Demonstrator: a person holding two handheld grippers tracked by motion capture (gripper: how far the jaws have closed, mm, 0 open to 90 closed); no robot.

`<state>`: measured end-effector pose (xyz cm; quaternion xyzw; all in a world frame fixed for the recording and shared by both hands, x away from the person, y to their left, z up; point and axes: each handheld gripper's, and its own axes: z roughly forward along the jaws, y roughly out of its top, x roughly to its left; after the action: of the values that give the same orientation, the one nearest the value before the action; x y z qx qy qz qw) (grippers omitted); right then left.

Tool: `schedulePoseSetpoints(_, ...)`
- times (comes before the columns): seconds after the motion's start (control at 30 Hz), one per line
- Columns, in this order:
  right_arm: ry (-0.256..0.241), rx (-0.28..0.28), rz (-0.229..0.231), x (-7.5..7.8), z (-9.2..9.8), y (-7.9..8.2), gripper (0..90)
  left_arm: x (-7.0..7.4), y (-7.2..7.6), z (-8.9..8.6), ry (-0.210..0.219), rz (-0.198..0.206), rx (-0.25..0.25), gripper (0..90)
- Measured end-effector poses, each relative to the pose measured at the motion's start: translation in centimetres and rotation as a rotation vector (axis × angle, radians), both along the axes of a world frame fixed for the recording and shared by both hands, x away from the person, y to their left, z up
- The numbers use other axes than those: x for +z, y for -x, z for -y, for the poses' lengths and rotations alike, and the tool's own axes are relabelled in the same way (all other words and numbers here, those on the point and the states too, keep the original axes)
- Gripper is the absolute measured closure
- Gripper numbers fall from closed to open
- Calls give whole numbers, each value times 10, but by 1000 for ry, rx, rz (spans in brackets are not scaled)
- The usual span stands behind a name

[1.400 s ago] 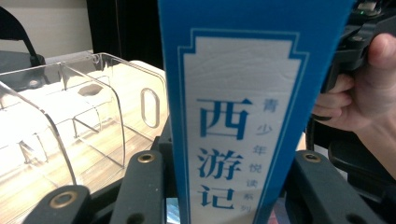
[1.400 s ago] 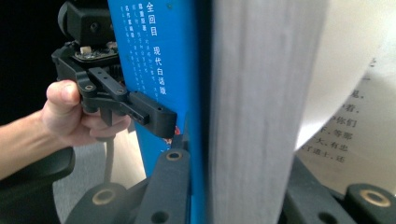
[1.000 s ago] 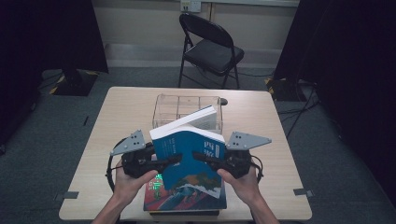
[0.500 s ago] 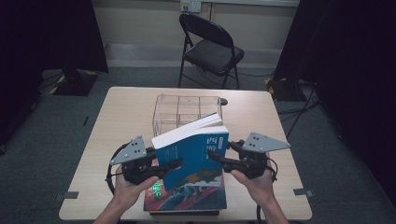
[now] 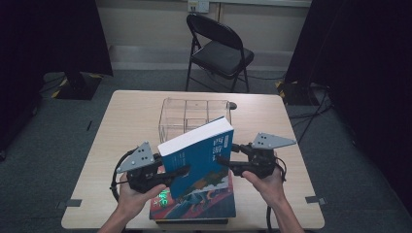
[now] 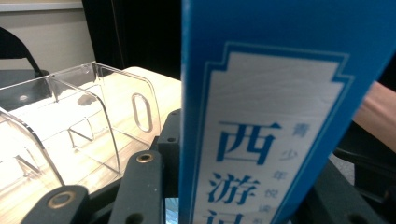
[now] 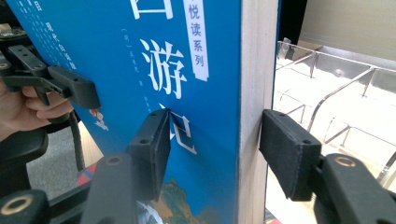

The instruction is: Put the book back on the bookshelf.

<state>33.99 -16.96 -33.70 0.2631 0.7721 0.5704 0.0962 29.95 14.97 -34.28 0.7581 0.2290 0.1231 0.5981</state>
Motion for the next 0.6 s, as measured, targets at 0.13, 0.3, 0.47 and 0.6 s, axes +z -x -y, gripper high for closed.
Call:
schedulePoseSetpoints(0.13,6,0,4,1,0,3,441,2,0,4,-19,-2,4,588)
schedulePoseSetpoints(0.3,2,13,1,0,2,4,440,3,-1,14,-11,7,3,565)
schedulePoseSetpoints(0.47,-6,21,-3,0,4,3,450,5,-4,18,20,24,-1,566)
schedulePoseSetpoints(0.6,1,18,2,-1,3,3,441,4,-6,18,21,52,-9,582)
